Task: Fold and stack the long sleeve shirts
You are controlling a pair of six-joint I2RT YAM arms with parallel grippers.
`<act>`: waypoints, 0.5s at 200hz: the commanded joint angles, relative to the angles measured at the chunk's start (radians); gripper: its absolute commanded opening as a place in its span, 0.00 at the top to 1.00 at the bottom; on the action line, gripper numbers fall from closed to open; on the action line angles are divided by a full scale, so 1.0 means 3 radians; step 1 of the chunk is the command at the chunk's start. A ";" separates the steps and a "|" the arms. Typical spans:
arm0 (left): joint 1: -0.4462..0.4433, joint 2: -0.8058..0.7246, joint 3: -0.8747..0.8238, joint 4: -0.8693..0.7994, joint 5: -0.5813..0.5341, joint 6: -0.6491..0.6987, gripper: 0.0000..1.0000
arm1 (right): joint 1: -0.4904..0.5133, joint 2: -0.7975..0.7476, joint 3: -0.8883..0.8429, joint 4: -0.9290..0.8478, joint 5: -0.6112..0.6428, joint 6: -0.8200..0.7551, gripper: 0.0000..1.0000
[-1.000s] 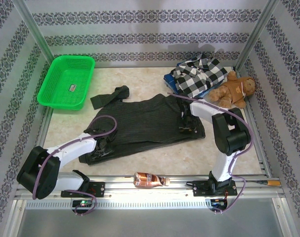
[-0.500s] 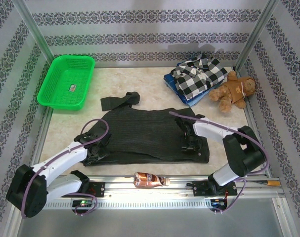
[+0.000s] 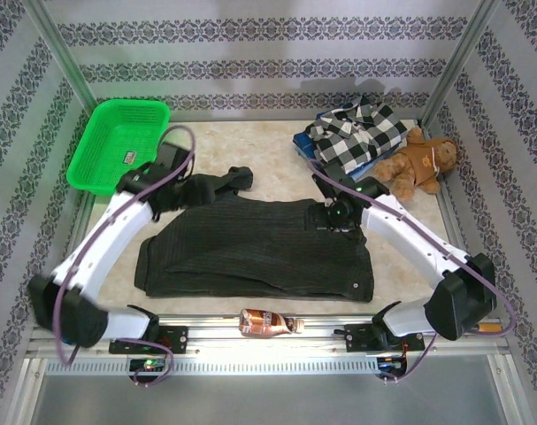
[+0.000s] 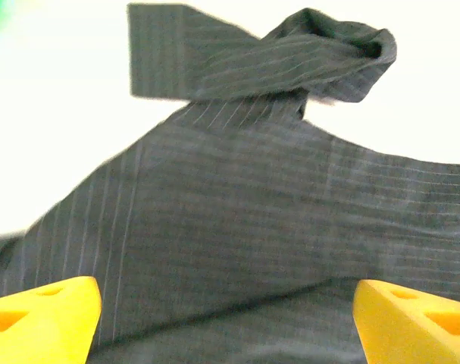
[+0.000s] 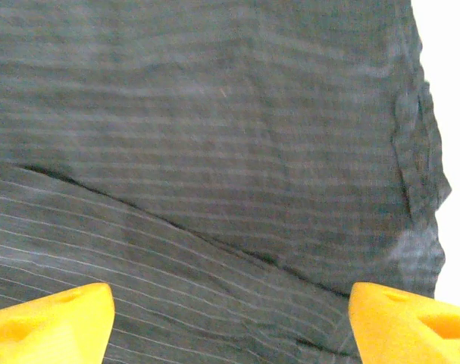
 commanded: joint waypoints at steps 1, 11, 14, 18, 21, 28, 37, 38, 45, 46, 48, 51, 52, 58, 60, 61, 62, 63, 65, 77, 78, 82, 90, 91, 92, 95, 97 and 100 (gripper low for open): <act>0.0077 0.0636 0.0381 -0.0111 0.0302 0.0914 0.14 | -0.0029 0.0080 0.0157 -0.0141 -0.0077 -0.0160 0.17; 0.0082 0.0910 0.0562 -0.0100 0.0319 0.1040 0.16 | -0.0030 0.0106 0.0171 -0.0137 -0.0103 -0.0151 0.17; 0.0081 0.0990 0.0610 -0.0105 0.0319 0.1072 0.17 | -0.0030 0.0112 0.0176 -0.0139 -0.0114 -0.0148 0.17; 0.0081 0.1097 0.0687 -0.0117 0.0300 0.1109 0.17 | -0.0030 0.0120 0.0177 -0.0146 -0.0123 -0.0140 0.17; 0.0079 0.1174 0.0739 -0.0128 0.0285 0.1132 0.18 | -0.0030 0.0124 0.0177 -0.0149 -0.0135 -0.0137 0.17; 0.0084 0.1345 0.0851 -0.0158 0.0226 0.1175 0.18 | -0.0031 0.0130 0.0172 -0.0161 -0.0152 -0.0122 0.17; 0.0091 0.1543 0.0988 -0.0199 0.0187 0.1238 0.20 | -0.0030 0.0133 0.0163 -0.0177 -0.0161 -0.0106 0.17; 0.0091 0.1562 0.1003 -0.0203 0.0182 0.1245 0.20 | -0.0030 0.0129 0.0159 -0.0180 -0.0162 -0.0102 0.17; 0.0094 0.1699 0.1101 -0.0231 0.0120 0.1284 0.21 | -0.0031 0.0117 0.0145 -0.0183 -0.0170 -0.0087 0.17; 0.0093 0.1714 0.1113 -0.0232 0.0110 0.1288 0.21 | -0.0030 0.0111 0.0140 -0.0183 -0.0168 -0.0085 0.17; 0.0094 0.1747 0.1131 -0.0233 0.0093 0.1304 0.21 | -0.0030 0.0110 0.0133 -0.0183 -0.0171 -0.0080 0.17; 0.0093 0.1793 0.1156 -0.0232 0.0061 0.1327 0.21 | -0.0030 0.0099 0.0124 -0.0183 -0.0172 -0.0075 0.17; 0.0095 0.1807 0.1164 -0.0231 0.0047 0.1335 0.21 | -0.0030 0.0096 0.0120 -0.0183 -0.0175 -0.0072 0.17; 0.0099 0.1893 0.1218 -0.0225 -0.0027 0.1373 0.22 | -0.0032 0.0083 0.0102 -0.0188 -0.0174 -0.0058 0.17; 0.0104 0.1920 0.1234 -0.0224 -0.0052 0.1385 0.22 | -0.0034 0.0080 0.0094 -0.0188 -0.0174 -0.0057 0.17; 0.0106 0.1935 0.1243 -0.0224 -0.0064 0.1392 0.22 | -0.0037 0.0077 0.0092 -0.0188 -0.0173 -0.0052 0.17; 0.0104 0.1942 0.1248 -0.0226 -0.0074 0.1396 0.22 | -0.0036 0.0073 0.0088 -0.0188 -0.0175 -0.0050 0.17; 0.0106 0.1958 0.1258 -0.0227 -0.0087 0.1400 0.22 | -0.0035 0.0071 0.0086 -0.0190 -0.0179 -0.0049 0.17; 0.0111 0.1987 0.1278 -0.0227 -0.0110 0.1411 0.22 | -0.0035 0.0067 0.0083 -0.0192 -0.0180 -0.0048 0.17; 0.0136 0.2145 0.1387 -0.0231 -0.0188 0.1485 0.23 | -0.0040 0.0045 0.0051 -0.0202 -0.0192 -0.0038 0.17; 0.0137 0.2152 0.1399 -0.0233 -0.0195 0.1491 0.24 | -0.0040 0.0041 0.0048 -0.0203 -0.0190 -0.0038 0.17; 0.0147 0.2207 0.1435 -0.0236 -0.0220 0.1508 0.24 | -0.0044 0.0038 0.0037 -0.0208 -0.0190 -0.0041 0.17; 0.0153 0.2296 0.1499 -0.0233 -0.0282 0.1550 0.25 | -0.0048 0.0031 0.0020 -0.0221 -0.0187 -0.0033 0.17; 0.0153 0.2307 0.1506 -0.0228 -0.0288 0.1557 0.25 | -0.0049 0.0029 0.0019 -0.0222 -0.0182 -0.0033 0.17; 0.0153 0.2317 0.1513 -0.0226 -0.0297 0.1560 0.25 | -0.0049 0.0026 0.0013 -0.0223 -0.0180 -0.0033 0.17; 0.0155 0.2357 0.1535 -0.0220 -0.0308 0.1579 0.25 | -0.0054 0.0024 0.0006 -0.0224 -0.0178 -0.0033 0.17; 0.0155 0.2379 0.1548 -0.0215 -0.0312 0.1595 0.26 | -0.0057 0.0019 0.0001 -0.0224 -0.0179 -0.0033 0.17; 0.0158 0.2408 0.1570 -0.0207 -0.0317 0.1613 0.26 | -0.0060 0.0022 -0.0008 -0.0224 -0.0181 -0.0031 0.17</act>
